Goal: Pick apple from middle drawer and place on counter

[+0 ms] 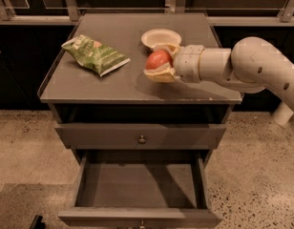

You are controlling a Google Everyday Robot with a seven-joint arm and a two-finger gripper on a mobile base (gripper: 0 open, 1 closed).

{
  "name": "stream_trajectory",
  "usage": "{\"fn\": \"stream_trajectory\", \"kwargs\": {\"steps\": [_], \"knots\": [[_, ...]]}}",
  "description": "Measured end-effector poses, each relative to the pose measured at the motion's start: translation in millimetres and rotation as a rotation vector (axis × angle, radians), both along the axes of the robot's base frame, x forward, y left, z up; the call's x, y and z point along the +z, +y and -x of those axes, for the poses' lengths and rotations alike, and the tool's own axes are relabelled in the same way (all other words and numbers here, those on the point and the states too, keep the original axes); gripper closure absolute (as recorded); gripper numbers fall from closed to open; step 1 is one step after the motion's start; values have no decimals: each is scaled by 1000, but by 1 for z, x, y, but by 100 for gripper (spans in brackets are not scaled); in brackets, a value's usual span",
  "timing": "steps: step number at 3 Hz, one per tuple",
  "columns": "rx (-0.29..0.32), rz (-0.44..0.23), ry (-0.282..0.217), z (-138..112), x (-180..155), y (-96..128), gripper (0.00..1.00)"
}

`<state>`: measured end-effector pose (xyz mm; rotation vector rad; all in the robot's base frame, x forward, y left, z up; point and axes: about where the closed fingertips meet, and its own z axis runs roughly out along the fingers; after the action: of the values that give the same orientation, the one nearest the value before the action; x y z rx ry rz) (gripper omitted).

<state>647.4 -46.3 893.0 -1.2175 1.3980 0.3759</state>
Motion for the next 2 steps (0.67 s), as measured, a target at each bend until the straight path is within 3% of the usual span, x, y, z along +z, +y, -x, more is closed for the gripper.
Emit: {"fn": "stream_trajectory", "kwargs": {"steps": [2], "knots": [[0, 0, 0, 0, 0, 0, 0]]}}
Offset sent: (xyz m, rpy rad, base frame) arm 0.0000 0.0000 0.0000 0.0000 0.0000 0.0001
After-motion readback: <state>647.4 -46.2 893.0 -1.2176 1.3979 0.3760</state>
